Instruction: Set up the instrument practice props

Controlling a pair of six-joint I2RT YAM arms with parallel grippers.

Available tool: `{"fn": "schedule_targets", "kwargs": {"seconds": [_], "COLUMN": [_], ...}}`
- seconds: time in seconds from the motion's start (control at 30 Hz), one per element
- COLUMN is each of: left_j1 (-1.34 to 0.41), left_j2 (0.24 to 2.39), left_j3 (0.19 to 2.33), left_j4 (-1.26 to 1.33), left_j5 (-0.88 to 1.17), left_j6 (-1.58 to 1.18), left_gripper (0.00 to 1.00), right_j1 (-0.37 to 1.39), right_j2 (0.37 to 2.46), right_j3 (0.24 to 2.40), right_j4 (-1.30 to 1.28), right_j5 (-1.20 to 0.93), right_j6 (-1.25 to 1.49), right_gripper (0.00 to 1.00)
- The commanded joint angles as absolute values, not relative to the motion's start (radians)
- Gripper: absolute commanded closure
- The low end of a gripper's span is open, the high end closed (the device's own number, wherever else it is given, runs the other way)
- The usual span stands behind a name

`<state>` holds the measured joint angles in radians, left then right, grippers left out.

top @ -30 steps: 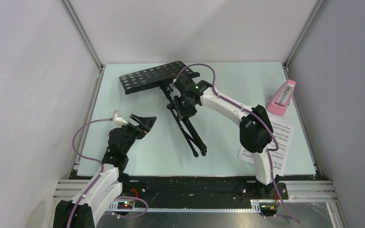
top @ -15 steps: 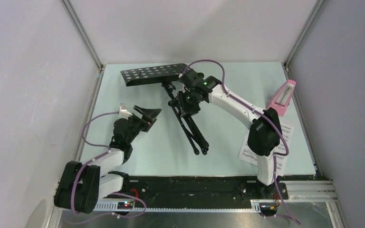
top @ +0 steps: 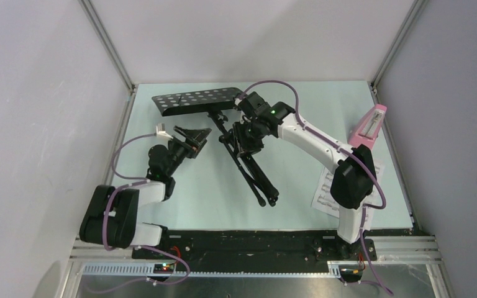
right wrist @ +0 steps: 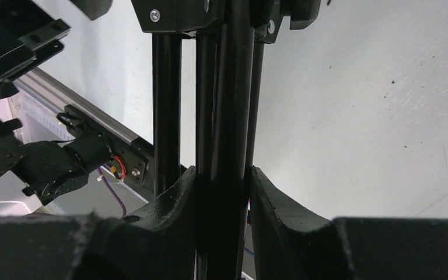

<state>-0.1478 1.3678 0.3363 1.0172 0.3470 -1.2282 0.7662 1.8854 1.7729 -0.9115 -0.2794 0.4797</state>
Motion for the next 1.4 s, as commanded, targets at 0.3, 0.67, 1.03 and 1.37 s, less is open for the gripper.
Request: {"fn": "schedule_targets", "kwargs": {"seconds": [0.3,0.67,1.03,1.37], "left_j1": [-0.145,-0.178,-0.191,-0.204], "left_j2": [1.593,1.696,1.738,1.792], "left_j3": [0.405,0.460,0.501,0.520], "left_j4": [1.354,1.369,1.387,1.447], "left_j5": [0.372,0.348,0.373,0.404], "left_j6": [-1.368,-1.378,-1.386,-1.405], "left_gripper": [0.09,0.17,0.39,0.39], "right_j1": [0.795,0.813,0.819,0.824], "right_j2": [1.724,1.705,1.695,1.692], "right_j3": [1.741,1.692,1.596,1.511], "right_j4": [-0.604,-0.542,-0.490,-0.454], "right_j5": [-0.465,-0.511,-0.532,-0.571], "right_j6": [0.545,0.499,0.455,0.402], "right_gripper": [1.00,1.00,1.00,1.00]}}
